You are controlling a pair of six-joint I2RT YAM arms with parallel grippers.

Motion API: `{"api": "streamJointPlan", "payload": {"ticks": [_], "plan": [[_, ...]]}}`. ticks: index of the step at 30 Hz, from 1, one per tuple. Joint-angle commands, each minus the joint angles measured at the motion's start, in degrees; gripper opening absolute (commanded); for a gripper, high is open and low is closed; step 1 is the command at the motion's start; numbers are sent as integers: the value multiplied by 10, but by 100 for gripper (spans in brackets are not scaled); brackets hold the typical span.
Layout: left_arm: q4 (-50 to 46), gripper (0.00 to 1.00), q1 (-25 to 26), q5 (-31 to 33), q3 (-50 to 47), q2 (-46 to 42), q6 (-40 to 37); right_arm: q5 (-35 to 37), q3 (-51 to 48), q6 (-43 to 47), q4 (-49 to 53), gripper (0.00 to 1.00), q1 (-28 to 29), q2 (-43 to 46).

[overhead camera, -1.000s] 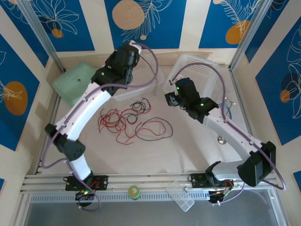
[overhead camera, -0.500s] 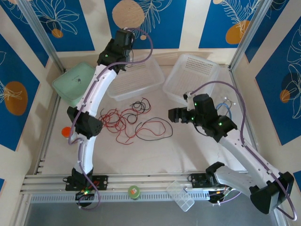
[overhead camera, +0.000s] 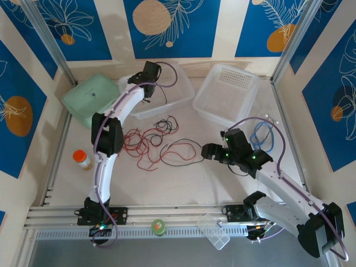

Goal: Untangle the cables

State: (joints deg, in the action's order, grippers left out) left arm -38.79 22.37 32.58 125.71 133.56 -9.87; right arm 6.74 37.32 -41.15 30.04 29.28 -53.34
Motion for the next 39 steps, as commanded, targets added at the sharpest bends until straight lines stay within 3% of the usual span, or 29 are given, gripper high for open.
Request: {"api": "streamJointPlan", "payload": {"ticks": [1,6,11,18,28,31,39], "plan": [[-15,27,1,-58,21,4,58,36,37,-49,61,81,9,-48],[-52,67,5,-118,54,-23,77,109,87,-124,130,69,69,-168],[-76,83,16,-155,76,-75,76,143,131,-174,138,66,107,-268],[-111,87,43,-154,46,-182,81,162,169,-225,138,65,119,-355],[-63,89,147,-97,-223,-389,125,164,202,-230,108,59,125,-438],[-48,89,160,-104,-282,-438,154,162,198,-232,103,48,126,-446],[-53,88,183,-146,-379,-544,196,162,185,-224,90,0,121,-454]]}}
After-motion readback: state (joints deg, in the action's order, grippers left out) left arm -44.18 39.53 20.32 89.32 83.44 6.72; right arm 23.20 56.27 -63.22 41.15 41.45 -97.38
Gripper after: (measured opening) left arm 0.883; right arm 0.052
